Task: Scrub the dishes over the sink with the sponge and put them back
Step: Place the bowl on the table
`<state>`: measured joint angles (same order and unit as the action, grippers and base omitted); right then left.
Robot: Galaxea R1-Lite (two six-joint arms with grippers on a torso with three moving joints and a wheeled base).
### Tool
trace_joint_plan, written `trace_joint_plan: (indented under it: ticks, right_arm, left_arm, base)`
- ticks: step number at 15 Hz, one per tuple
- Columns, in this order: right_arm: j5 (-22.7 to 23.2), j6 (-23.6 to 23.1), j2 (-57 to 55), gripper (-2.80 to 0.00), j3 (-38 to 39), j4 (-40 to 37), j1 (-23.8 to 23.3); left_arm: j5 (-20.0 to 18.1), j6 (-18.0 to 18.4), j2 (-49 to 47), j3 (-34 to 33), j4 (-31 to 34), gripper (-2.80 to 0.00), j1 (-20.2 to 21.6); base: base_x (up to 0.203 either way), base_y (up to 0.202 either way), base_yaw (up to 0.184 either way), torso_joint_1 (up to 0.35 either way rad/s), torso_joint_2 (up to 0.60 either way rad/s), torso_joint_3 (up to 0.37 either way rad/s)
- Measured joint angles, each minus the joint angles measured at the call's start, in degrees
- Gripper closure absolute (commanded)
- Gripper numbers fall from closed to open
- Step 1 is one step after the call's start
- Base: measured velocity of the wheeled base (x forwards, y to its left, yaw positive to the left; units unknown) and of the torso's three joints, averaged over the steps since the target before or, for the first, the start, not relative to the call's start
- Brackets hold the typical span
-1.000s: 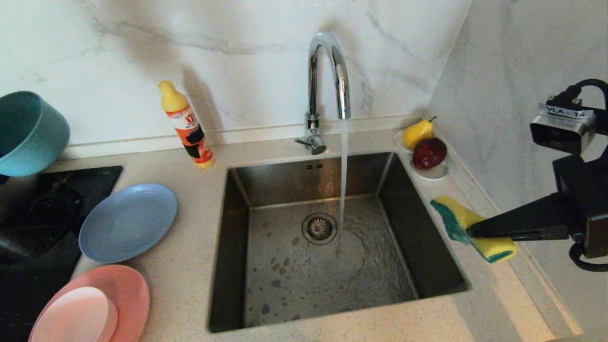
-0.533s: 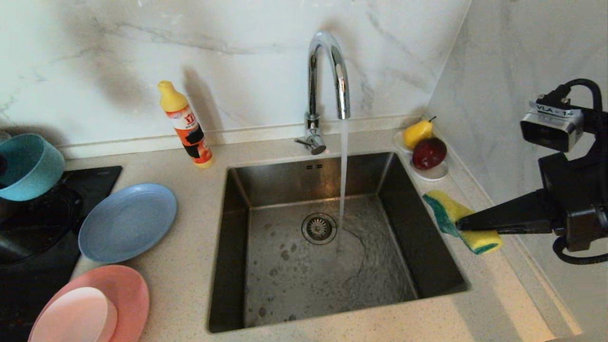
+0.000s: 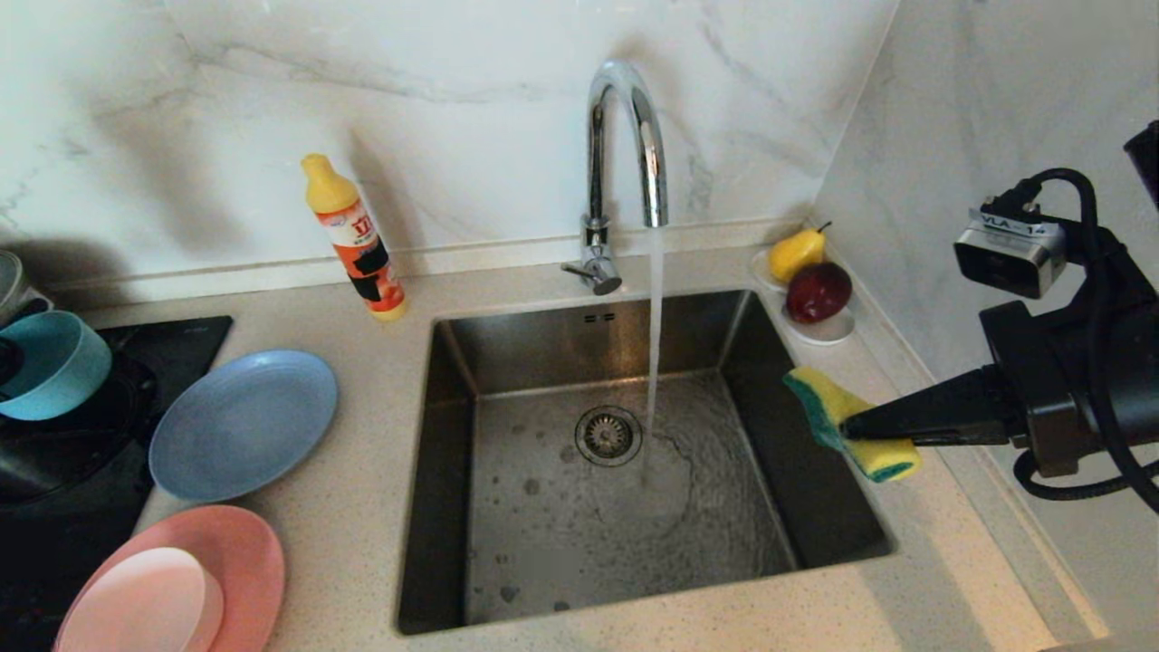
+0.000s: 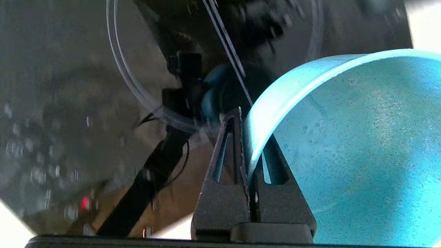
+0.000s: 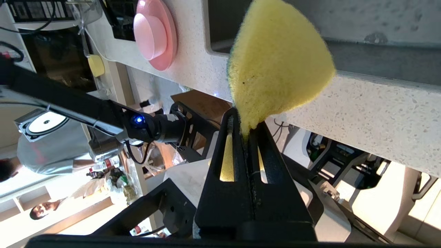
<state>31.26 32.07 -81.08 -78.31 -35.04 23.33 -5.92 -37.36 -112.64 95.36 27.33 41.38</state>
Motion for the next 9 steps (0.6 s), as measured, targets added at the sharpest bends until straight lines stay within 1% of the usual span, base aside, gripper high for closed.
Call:
trace_joint_plan:
  ticks: [6, 9]
  right_arm:
    - [-0.06, 0.0, -1.13, 0.0, -0.27, 0.16, 0.04]
    - [-0.04, 0.01, -1.44, 0.0, -0.13, 0.17, -0.01]
  left_arm:
    - [0.11, -1.25, -8.69, 6.96, 0.4, 0.0, 1.42]
    - [0.0, -1.94, -11.72, 8.2, 0.63, 0.0, 1.51]
  base:
    - [0.0, 0.0, 0.0, 0.0, 0.0, 0.0]
    - [0.0, 0.0, 0.0, 0.0, 0.0, 0.0]
